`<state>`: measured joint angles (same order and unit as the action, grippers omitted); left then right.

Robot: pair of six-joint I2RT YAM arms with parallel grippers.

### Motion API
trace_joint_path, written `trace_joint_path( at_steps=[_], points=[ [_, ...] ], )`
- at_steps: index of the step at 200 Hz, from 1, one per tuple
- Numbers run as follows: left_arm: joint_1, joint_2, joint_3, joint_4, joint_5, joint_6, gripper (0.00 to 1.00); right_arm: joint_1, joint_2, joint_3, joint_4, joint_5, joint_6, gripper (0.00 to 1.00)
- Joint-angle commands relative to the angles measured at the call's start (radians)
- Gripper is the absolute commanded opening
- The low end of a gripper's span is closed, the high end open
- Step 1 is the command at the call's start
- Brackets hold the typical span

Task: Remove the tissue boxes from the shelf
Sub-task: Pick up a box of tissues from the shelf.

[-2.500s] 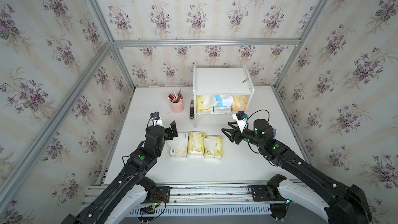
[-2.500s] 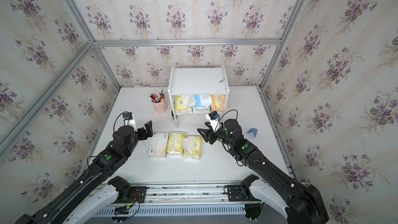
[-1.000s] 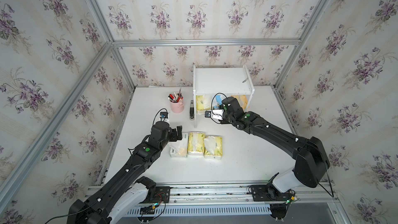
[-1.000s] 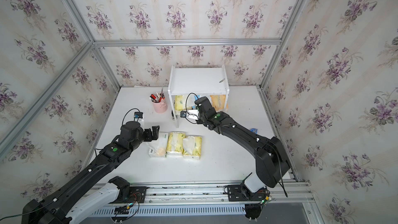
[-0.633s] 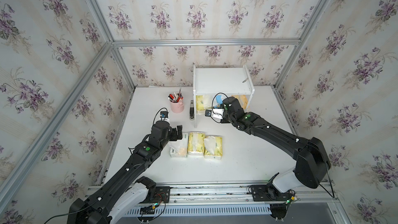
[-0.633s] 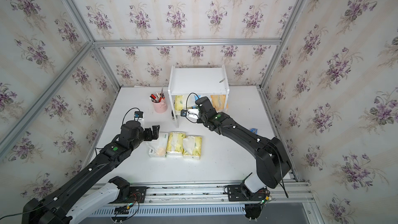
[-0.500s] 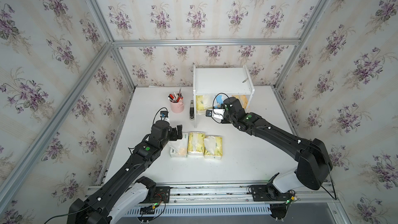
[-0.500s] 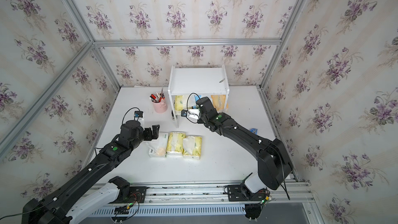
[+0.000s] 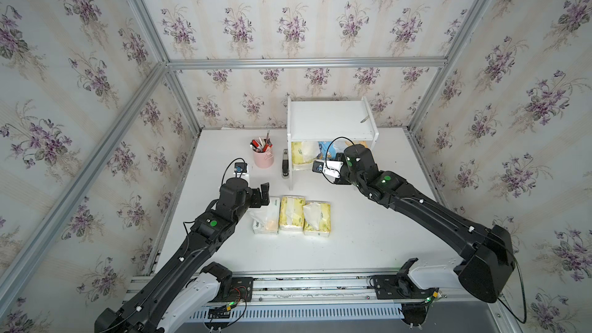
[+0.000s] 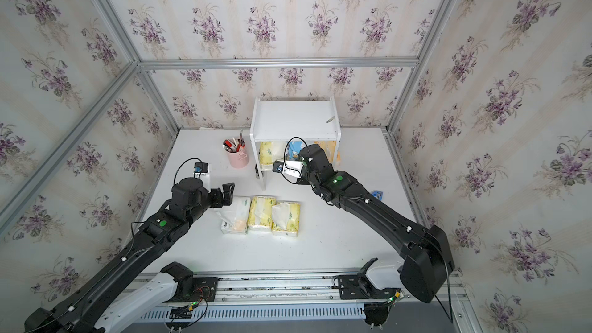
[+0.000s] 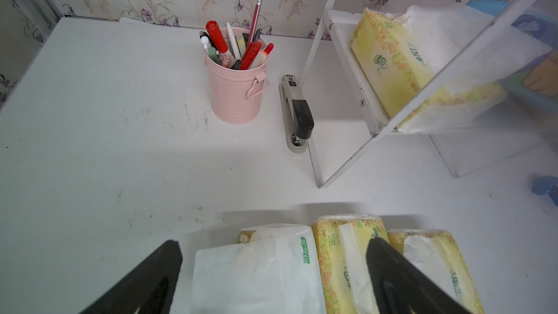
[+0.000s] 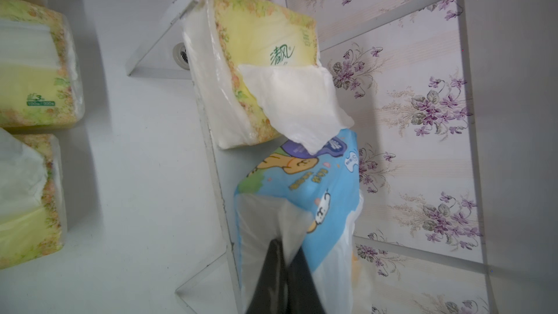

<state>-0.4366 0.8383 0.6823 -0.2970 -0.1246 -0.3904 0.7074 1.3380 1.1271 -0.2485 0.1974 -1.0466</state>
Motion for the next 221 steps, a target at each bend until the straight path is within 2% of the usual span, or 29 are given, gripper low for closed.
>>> trace_joint_path(
  at_steps=[1,24,45,84,127,164,221],
  points=[
    [0.002,-0.005,0.025,-0.02,0.029,-0.027,0.99,0.02,-0.039,-0.003,-0.015,0.02,0.049,0.0],
    [0.018,0.018,0.086,-0.085,0.061,-0.068,0.99,0.061,-0.087,-0.014,-0.044,0.057,0.086,0.0],
    [0.038,0.041,0.143,-0.121,0.139,-0.11,0.99,0.1,-0.137,-0.027,-0.075,0.084,0.12,0.0],
    [0.046,0.047,0.203,-0.136,0.255,-0.249,0.99,0.193,-0.236,-0.079,-0.102,0.171,0.187,0.0],
    [0.047,0.102,0.258,-0.134,0.507,-0.354,0.99,0.329,-0.332,-0.149,-0.103,0.28,0.265,0.0],
    [0.047,0.143,0.283,-0.146,0.72,-0.476,1.0,0.389,-0.433,-0.254,-0.03,0.213,0.313,0.0],
    [0.037,0.143,0.234,-0.018,0.842,-0.673,0.99,0.42,-0.544,-0.433,0.19,0.174,0.246,0.0]
  ],
)
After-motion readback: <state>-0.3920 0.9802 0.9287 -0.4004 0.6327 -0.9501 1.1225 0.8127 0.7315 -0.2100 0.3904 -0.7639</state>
